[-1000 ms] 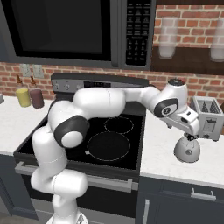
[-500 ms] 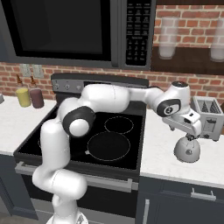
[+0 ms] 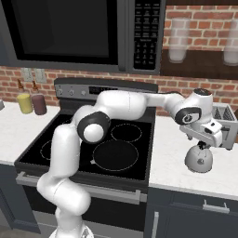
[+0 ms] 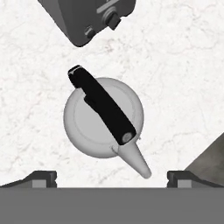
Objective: Pick the kettle from the counter and place it on a stove burner. Then turn the burner on.
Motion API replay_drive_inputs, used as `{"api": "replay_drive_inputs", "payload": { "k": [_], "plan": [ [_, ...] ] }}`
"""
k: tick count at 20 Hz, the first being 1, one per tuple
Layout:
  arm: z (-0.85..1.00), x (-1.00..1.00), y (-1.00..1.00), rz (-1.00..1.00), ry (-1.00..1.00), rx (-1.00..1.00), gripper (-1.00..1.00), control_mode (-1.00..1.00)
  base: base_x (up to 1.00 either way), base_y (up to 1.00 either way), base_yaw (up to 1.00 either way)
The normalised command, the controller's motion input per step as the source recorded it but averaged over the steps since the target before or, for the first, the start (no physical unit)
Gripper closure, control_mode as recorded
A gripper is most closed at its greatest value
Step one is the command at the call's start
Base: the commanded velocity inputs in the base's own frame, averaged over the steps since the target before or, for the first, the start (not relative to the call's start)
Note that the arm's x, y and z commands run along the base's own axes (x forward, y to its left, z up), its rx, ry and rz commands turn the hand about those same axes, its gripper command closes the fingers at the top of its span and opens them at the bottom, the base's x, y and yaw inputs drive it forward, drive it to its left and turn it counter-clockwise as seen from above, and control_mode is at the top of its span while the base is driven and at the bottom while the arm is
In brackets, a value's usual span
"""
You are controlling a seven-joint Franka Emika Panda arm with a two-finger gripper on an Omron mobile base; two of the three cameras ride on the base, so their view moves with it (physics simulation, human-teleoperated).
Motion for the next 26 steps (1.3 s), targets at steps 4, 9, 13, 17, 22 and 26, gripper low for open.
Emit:
{"api": "replay_drive_inputs", "payload": {
  "k": [4, 9, 13, 17, 22, 26],
  "plan": [
    [-0.15, 0.06, 0.00, 0.00, 0.00, 0.02, -1.00, -1.00, 0.00, 0.00, 0.00],
    [-0.10, 0.00, 0.00, 0.00, 0.00, 0.02, -1.00, -1.00, 0.00, 0.00, 0.00],
    [-0.14, 0.00, 0.00, 0.00, 0.00, 0.00, -1.00, -1.00, 0.00, 0.00, 0.00],
    [-0.22, 0.02, 0.00, 0.00, 0.00, 0.00, -1.00, -1.00, 0.00, 0.00, 0.00],
    [-0.25, 0.14, -0.01, 0.00, 0.01, 0.00, -1.00, -1.00, 0.00, 0.00, 0.00],
    [0.00, 0.15, -0.05, 0.00, 0.00, 0.01, -1.00, -1.00, 0.00, 0.00, 0.00]
  ]
}}
